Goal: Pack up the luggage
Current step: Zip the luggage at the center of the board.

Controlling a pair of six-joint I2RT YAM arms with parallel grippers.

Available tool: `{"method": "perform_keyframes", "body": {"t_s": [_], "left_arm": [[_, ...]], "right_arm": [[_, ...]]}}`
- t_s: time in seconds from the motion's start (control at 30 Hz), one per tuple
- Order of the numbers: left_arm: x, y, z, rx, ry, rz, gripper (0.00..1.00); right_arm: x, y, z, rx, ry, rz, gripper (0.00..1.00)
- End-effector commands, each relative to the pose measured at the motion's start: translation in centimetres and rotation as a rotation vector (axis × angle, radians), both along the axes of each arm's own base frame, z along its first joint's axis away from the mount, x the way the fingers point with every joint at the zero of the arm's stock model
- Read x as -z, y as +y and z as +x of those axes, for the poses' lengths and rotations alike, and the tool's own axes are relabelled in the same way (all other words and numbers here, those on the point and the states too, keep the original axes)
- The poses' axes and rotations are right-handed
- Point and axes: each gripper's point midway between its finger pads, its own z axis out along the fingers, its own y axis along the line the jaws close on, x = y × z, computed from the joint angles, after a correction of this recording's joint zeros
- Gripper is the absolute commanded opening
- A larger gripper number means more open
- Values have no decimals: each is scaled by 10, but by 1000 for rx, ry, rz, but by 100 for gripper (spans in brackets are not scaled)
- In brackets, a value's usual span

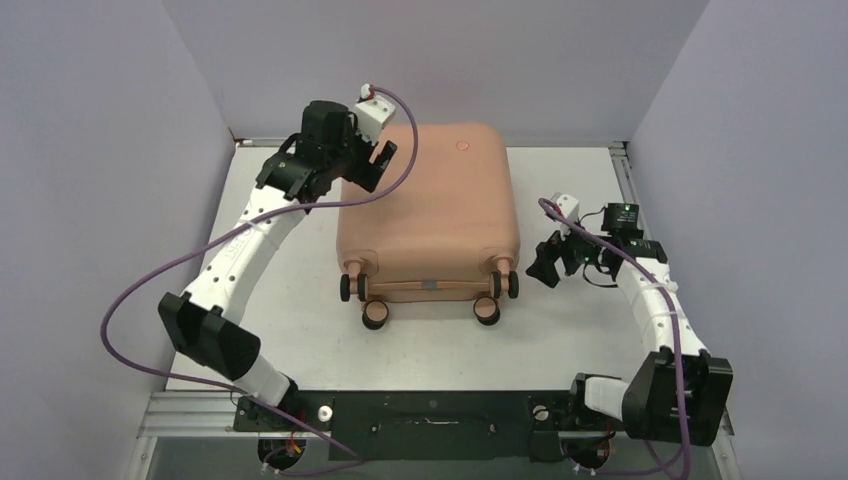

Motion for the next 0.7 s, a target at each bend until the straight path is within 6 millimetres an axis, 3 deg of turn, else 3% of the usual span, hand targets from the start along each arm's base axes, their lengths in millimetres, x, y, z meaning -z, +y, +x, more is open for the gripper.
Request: {"method": "perform_keyframes", "body": {"t_s": [0.0,0.13,0.27,0.5,0.67], "left_arm": [[-69,-26,-40,167,-157,-72,80],[-64,-61,-91,415,-93,-58,77],[-39,-81,-130,587,-2,-27,75],[18,-92,-160,712,82,167,73],[43,-104,-169,741,92,231,71]], "right_arm": [[-27,14,-14,-91,-100,14,90],[-22,33,-24,-155,-53,44,90],[-20,36,-5,-68,-66,28,90],[-30,29,50,120,-95,52,90],[-31,25,65,181,-106,61,90]]}}
